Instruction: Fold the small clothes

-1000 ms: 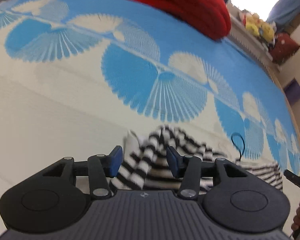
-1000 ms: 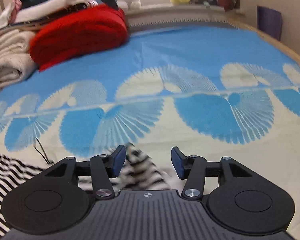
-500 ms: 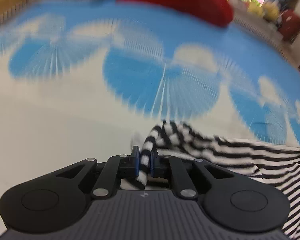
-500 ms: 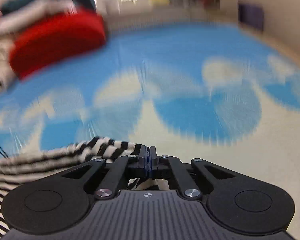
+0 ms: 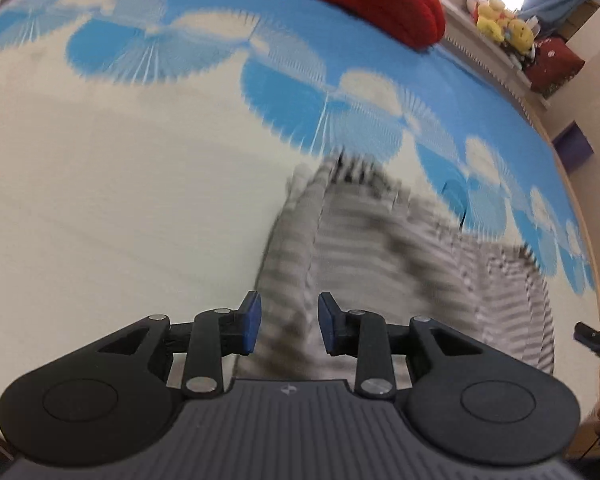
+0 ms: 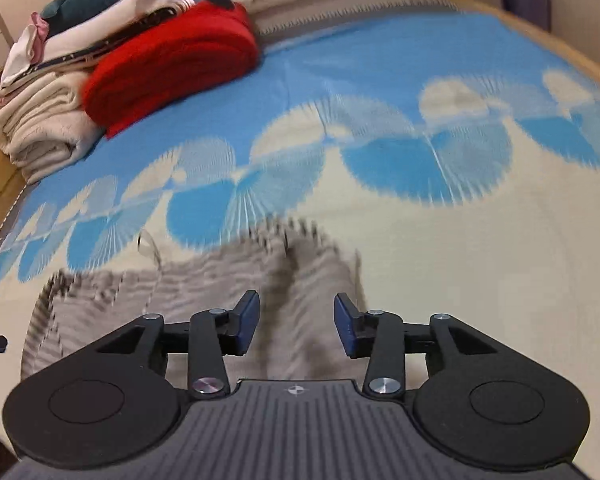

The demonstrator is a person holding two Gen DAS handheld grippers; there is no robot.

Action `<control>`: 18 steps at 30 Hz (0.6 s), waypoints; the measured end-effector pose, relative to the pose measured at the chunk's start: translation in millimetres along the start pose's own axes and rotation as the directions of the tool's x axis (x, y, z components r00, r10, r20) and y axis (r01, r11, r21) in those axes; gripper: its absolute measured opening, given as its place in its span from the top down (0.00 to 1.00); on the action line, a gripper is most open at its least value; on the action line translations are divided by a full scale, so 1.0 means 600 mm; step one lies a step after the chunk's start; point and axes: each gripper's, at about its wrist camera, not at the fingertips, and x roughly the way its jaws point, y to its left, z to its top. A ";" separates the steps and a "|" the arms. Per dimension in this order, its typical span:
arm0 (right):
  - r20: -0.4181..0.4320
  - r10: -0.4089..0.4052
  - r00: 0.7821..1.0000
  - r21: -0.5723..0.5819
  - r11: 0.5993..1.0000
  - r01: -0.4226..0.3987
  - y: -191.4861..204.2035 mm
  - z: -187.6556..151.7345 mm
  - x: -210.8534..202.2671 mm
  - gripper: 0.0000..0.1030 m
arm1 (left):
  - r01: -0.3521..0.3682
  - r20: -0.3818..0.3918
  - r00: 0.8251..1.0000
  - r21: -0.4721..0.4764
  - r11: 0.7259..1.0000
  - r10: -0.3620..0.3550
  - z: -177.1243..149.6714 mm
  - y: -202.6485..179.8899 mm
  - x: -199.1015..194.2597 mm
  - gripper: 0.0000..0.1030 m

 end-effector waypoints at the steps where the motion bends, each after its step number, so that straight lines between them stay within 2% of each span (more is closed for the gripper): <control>1: -0.027 -0.003 1.000 0.023 1.000 0.004 -0.012 -0.019 0.003 0.57 | -0.010 -0.030 0.999 -0.004 1.000 0.010 -0.017 0.009 0.007 0.67; 3: -0.112 -0.028 0.993 0.057 0.998 0.034 -0.032 -0.052 0.014 0.57 | -0.041 -0.124 0.992 -0.017 0.999 0.039 -0.038 0.027 0.029 0.67; 4: -0.151 -0.046 0.987 0.060 0.997 0.056 -0.038 -0.059 0.020 0.57 | -0.040 -0.144 0.989 -0.029 0.999 0.035 -0.044 0.033 0.033 0.67; 8: -0.201 -0.075 0.977 0.095 0.991 0.096 -0.060 -0.082 0.030 0.57 | -0.008 -0.175 0.984 -0.089 0.996 -0.008 -0.051 0.052 0.037 0.55; 12: -0.251 -0.046 0.967 0.090 0.993 0.071 -0.059 -0.101 0.038 0.56 | -0.011 -0.207 0.978 -0.101 0.995 -0.010 -0.054 0.050 0.050 0.55; 16: -0.283 -0.047 0.958 0.070 0.995 0.069 -0.053 -0.109 0.049 0.56 | -0.032 -0.230 0.973 -0.056 0.998 0.018 -0.057 0.037 0.068 0.55; 18: -0.291 -0.042 0.956 0.074 0.995 0.066 -0.053 -0.111 0.049 0.56 | -0.037 -0.234 0.972 -0.041 0.998 0.027 -0.059 0.031 0.074 0.58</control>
